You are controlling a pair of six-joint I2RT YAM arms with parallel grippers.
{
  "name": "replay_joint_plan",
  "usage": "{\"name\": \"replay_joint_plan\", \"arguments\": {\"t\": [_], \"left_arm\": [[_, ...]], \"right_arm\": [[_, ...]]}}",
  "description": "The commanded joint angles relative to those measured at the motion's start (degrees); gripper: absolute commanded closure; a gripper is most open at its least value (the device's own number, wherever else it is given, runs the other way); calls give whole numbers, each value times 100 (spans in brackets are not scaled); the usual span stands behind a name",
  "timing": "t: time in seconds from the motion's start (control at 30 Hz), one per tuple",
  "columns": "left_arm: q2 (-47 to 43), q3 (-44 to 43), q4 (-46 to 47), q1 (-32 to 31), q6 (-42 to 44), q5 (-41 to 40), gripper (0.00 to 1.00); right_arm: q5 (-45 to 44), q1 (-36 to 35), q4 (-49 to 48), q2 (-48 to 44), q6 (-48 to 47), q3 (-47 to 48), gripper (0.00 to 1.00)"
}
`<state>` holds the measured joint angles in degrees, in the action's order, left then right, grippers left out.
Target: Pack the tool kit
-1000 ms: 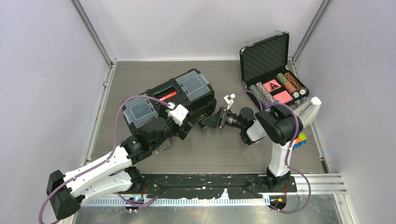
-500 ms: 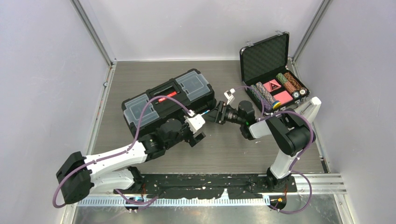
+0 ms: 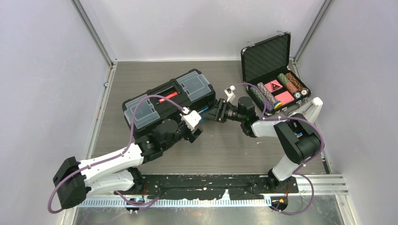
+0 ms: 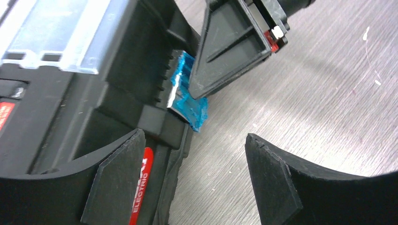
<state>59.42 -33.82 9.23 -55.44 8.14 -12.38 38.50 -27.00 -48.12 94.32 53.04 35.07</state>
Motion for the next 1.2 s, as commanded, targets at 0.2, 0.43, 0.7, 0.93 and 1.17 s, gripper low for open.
{"name": "replay_joint_plan", "arguments": {"t": [0.2,0.43,0.7,0.93,1.17], "left_arm": [[-740,-605,-756,148,-355,-585,18],[-786,-1015,-1305,249,-540,-808,24],[-597,-1720,-1938,401,-604,-792,22],[-445,-1798,-1994,402,-689,-383,21],[-601,-1607,-2061,402,-660,-273,19]], "right_arm": [[-352,-159,264,-366,-212,676,50],[-495,-162,655,-619,-386,980,57],[-986,-186,1327,-602,-725,961,54],[-1032,-202,1384,-519,-763,864,52],[-1009,-39,2093,-1040,-2059,479,34]]}}
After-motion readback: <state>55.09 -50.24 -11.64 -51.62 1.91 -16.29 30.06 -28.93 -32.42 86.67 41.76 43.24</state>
